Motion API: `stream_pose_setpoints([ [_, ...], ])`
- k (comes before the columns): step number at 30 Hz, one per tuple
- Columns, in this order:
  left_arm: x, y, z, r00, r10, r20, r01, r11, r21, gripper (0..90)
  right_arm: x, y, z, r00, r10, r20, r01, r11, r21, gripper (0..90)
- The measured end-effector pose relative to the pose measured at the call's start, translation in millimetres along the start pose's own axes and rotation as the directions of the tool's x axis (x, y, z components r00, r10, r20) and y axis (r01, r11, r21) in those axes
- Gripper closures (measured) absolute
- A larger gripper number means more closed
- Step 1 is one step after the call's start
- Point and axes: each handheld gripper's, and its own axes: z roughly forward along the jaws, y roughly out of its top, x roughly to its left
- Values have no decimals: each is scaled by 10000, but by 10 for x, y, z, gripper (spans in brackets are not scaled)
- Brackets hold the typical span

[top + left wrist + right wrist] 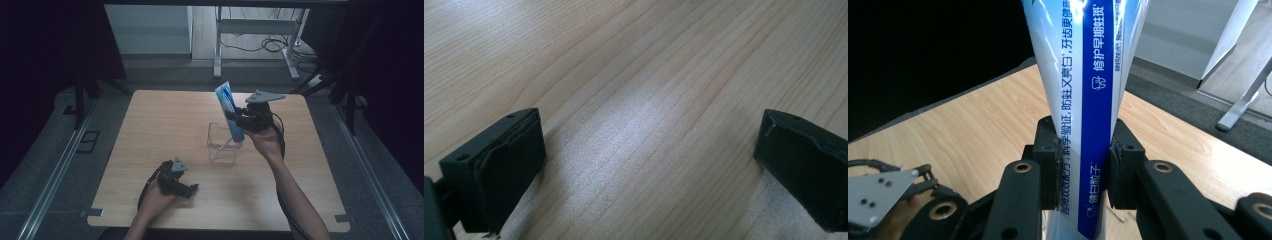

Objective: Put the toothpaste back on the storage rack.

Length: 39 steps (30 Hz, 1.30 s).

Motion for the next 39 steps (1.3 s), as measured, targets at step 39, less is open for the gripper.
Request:
stream_pose_setpoints([
  [39, -2, -1, -3, 10000, -9, -15, 9, 10000, 32, 1, -10, -496, 532, 10000, 46, 75, -51, 9975, 702, 703],
])
